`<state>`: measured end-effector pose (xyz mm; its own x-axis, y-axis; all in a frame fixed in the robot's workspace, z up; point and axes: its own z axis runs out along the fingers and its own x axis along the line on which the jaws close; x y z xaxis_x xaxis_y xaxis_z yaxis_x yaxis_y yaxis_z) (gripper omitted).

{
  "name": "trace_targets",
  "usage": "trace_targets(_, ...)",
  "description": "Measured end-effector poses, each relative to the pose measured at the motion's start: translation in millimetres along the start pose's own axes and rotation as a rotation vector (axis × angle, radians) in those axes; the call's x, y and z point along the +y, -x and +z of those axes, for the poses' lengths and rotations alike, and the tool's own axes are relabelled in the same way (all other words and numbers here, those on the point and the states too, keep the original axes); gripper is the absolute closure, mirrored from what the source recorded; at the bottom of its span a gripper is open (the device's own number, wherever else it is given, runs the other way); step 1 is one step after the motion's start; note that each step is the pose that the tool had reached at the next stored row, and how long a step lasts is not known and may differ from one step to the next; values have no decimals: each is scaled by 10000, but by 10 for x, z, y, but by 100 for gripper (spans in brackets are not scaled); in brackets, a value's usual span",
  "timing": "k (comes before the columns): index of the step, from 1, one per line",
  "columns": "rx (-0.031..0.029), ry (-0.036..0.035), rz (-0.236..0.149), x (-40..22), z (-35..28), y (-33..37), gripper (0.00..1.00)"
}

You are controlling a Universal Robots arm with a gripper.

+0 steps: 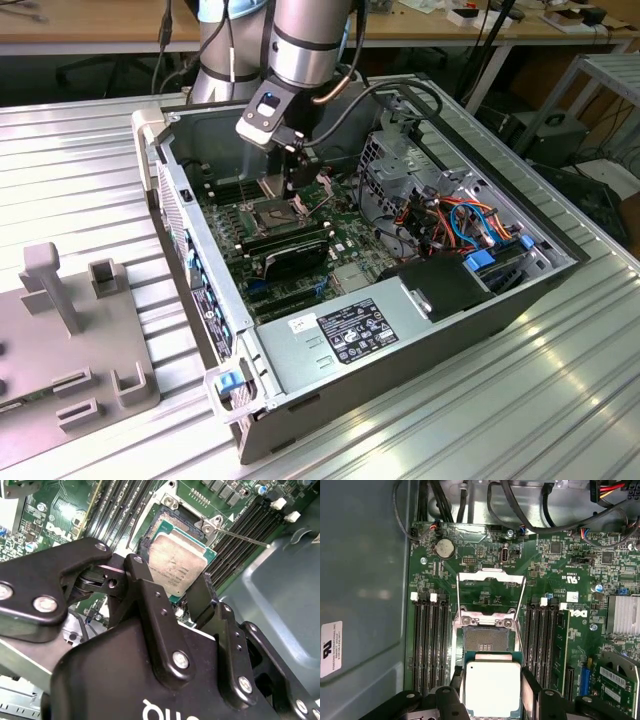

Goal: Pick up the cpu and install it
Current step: 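Place the cpu into insertion slot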

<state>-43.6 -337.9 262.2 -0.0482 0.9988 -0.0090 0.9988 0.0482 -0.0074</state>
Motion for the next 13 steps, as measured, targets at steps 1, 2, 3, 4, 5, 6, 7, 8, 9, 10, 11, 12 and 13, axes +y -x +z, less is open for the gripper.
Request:
trace_targets(1,1,0,0,0,24,0,45)
trace_targets(2,0,0,0,0,43,0,45)
trace_targets(3,1,0,0,0,56,-1,45)
trace_targets(4,1,1,0,0,60,-1,45)
trace_targets(5,-2,-1,0,0,60,0,45)
trace_targets(6,-3,-1,0,0,60,0,45)
trace_targets(7,-1,0,0,0,61,0,45)
trace_targets(8,2,2,0,1,78,-2,45)
trace_targets(9,-2,0,0,1,102,-3,45)
trace_targets(10,-1,1,0,1,117,-5,45)
trace_targets(11,-1,1,0,1,130,-6,45)
trace_targets(12,0,1,0,2,149,-8,45)
trace_targets(13,-1,0,0,2,168,-10,45)
